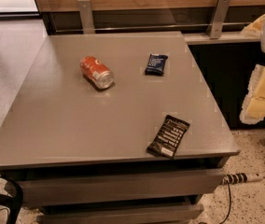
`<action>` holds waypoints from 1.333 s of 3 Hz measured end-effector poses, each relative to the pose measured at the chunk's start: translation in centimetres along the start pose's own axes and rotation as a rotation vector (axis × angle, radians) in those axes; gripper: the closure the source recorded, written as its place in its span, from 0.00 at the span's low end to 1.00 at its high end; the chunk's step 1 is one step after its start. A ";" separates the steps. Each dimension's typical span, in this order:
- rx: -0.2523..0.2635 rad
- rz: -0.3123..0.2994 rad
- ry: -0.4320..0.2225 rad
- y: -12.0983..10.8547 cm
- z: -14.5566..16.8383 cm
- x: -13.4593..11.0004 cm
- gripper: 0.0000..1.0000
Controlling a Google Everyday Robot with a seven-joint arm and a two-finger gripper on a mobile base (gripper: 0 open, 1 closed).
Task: Place coke can upright
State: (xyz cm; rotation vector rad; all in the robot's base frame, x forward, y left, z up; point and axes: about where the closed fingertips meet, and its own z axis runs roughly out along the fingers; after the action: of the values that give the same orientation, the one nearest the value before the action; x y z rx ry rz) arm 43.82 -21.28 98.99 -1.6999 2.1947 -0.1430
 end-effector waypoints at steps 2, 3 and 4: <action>-0.018 0.020 -0.017 -1.9 0.7 -2.0 0.00; -0.058 0.071 -0.021 -3.9 2.5 -4.4 0.00; -0.080 0.138 -0.047 -4.9 4.6 -9.7 0.00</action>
Offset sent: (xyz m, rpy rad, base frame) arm 0.0445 0.0269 0.0021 0.0513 0.0483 -0.0181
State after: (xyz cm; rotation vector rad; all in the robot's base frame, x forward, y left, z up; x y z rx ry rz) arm 51.96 -12.72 98.25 -1.5691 2.3019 0.0197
